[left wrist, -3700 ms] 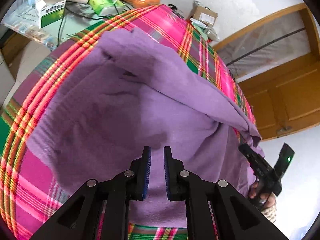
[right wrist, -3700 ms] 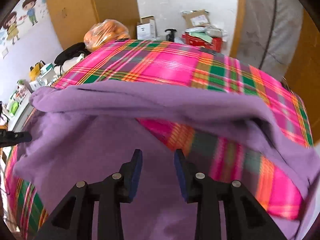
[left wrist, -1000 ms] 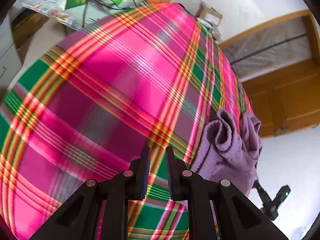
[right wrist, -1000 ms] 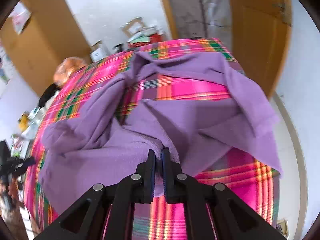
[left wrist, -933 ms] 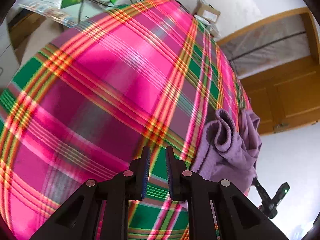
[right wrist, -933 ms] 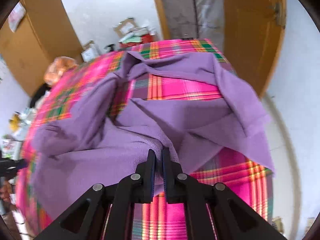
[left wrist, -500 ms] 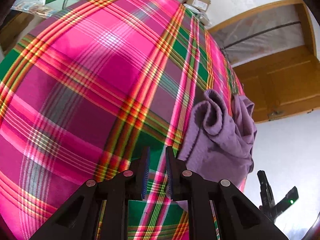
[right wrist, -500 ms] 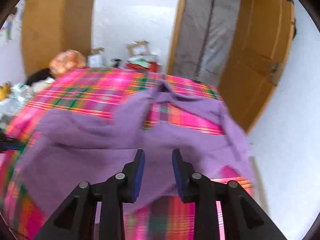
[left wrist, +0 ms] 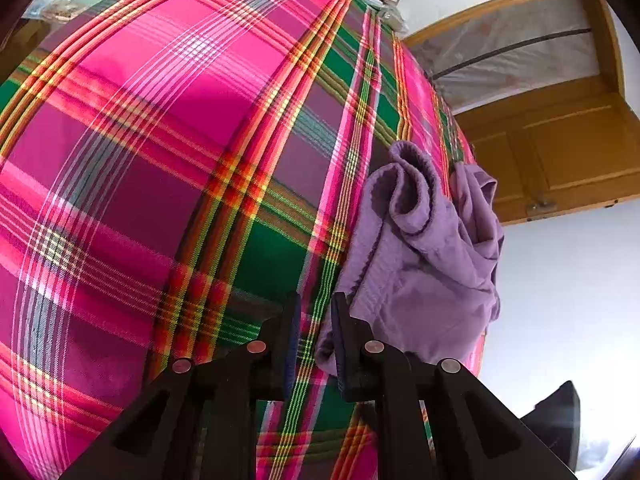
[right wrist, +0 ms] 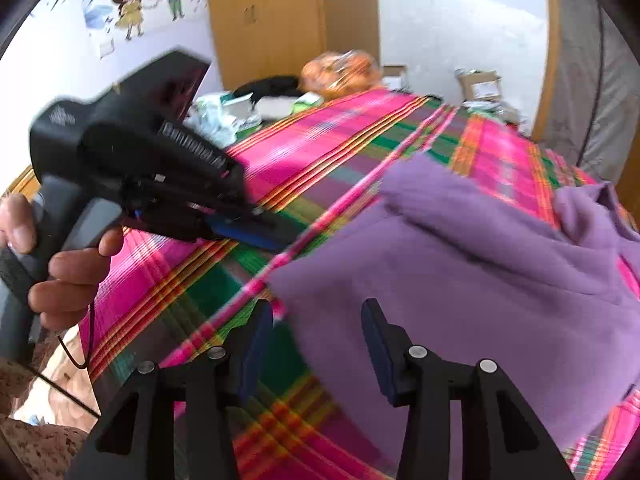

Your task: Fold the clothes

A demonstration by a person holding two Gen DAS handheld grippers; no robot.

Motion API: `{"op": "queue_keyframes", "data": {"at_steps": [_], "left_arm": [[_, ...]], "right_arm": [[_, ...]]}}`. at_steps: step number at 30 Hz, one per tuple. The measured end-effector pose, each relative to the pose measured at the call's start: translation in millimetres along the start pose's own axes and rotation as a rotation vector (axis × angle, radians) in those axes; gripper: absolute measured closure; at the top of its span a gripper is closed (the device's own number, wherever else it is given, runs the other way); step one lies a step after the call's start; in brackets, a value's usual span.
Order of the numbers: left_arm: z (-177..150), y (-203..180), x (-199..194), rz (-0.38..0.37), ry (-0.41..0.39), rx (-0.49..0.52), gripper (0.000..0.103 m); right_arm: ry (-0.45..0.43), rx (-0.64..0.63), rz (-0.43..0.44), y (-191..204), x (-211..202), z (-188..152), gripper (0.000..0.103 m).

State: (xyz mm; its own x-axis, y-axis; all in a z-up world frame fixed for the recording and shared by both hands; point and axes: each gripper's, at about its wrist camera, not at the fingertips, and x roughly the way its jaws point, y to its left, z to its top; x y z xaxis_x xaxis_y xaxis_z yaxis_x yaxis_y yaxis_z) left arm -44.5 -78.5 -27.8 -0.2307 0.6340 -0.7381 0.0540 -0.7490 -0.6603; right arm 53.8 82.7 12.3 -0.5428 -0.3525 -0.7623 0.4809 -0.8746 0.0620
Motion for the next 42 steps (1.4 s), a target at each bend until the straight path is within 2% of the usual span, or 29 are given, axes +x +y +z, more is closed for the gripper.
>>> {"op": "queue_keyframes", "data": {"at_steps": [4, 6, 7, 8, 10, 18, 22, 28, 34, 38, 42], "left_arm": [[-2, 3, 3, -0.024, 0.018, -0.007, 0.087], [-2, 4, 4, -0.033, 0.026, -0.008, 0.085], [-2, 4, 4, -0.044, 0.03, -0.014, 0.083], [-1, 5, 4, -0.055, 0.034, -0.021, 0.082], [-1, 7, 3, -0.069, 0.043, -0.03, 0.082], [-6, 14, -4, -0.141, 0.081, -0.068, 0.082], [-11, 18, -13, -0.142, 0.066, -0.075, 0.082], [-24, 27, -10, -0.12, 0.106, -0.084, 0.082], [-8, 14, -14, -0.095, 0.053, -0.057, 0.082], [9, -4, -15, -0.087, 0.027, 0.0, 0.082], [33, -24, -9, -0.12, 0.026, 0.021, 0.082]], "right_arm": [[0.049, -0.037, -0.085, 9, 16, -1, 0.056], [0.04, -0.033, -0.092, 7, 17, -3, 0.057], [0.037, -0.033, -0.1, 7, 17, -4, 0.064], [0.035, -0.03, -0.106, 7, 17, -4, 0.078], [0.029, -0.016, -0.102, 8, 15, -3, 0.098], [-0.021, -0.029, 0.005, 25, -1, 5, 0.1], [-0.032, -0.065, 0.06, 41, -6, 3, 0.1], [0.004, -0.115, 0.154, 57, -11, -13, 0.1], [0.07, -0.144, 0.175, 56, -5, -28, 0.1], [0.069, -0.136, 0.199, 53, -9, -30, 0.1], [0.084, -0.139, 0.222, 50, -9, -31, 0.1]]}}
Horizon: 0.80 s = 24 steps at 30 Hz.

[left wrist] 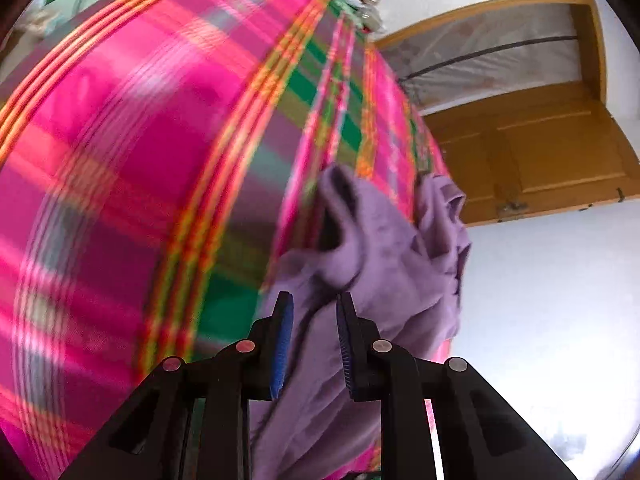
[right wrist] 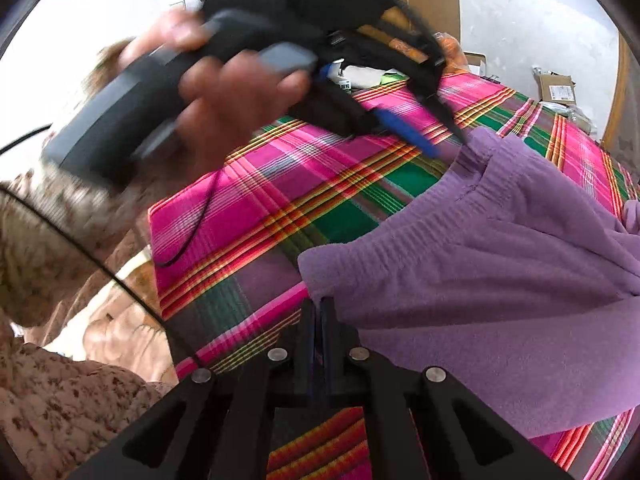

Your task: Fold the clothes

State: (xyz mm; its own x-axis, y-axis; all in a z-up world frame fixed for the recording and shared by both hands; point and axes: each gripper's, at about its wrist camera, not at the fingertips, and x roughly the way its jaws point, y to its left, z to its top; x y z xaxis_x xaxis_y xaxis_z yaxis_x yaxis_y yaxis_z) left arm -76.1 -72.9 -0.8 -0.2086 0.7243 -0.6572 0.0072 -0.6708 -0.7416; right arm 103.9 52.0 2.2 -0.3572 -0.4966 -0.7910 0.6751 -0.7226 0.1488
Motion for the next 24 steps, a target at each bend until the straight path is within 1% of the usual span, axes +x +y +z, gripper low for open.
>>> {"op": "queue_keyframes", "data": {"at_steps": [2, 4, 7, 9, 11, 13, 14, 16, 19, 22, 24], "left_arm": [[22, -13, 12, 0.002, 0.006, 0.027, 0.081], [34, -12, 17, 0.022, 0.018, 0.028, 0.081], [51, -19, 38, 0.022, 0.035, 0.016, 0.082], [59, -16, 47, 0.028, 0.048, -0.014, 0.082], [64, -5, 50, -0.002, 0.069, -0.075, 0.081], [66, 2, 50, 0.011, 0.068, -0.098, 0.081], [67, 2, 51, 0.041, 0.063, -0.086, 0.082], [69, -2, 54, 0.075, 0.064, -0.05, 0.082], [75, -9, 60, 0.076, 0.074, -0.023, 0.082], [80, -13, 66, 0.071, 0.086, -0.019, 0.082], [83, -11, 65, 0.055, 0.09, -0.03, 0.082]], "right_arm": [[0.007, 0.0, 0.011, -1, 1, -2, 0.1], [0.015, -0.001, 0.023, -3, 1, -3, 0.1], [0.014, 0.017, 0.046, -6, 1, -7, 0.1], [0.013, 0.024, 0.06, -8, 1, -8, 0.1], [0.011, 0.03, 0.074, -11, 1, -9, 0.1], [0.009, 0.036, 0.089, -14, 1, -10, 0.1], [0.008, 0.04, 0.096, -15, 1, -10, 0.1], [0.006, 0.049, 0.111, -18, 2, -10, 0.1], [0.003, 0.061, 0.126, -20, 2, -11, 0.1], [-0.001, 0.07, 0.133, -21, 1, -13, 0.1], [-0.003, 0.075, 0.137, -22, 1, -14, 0.1]]}}
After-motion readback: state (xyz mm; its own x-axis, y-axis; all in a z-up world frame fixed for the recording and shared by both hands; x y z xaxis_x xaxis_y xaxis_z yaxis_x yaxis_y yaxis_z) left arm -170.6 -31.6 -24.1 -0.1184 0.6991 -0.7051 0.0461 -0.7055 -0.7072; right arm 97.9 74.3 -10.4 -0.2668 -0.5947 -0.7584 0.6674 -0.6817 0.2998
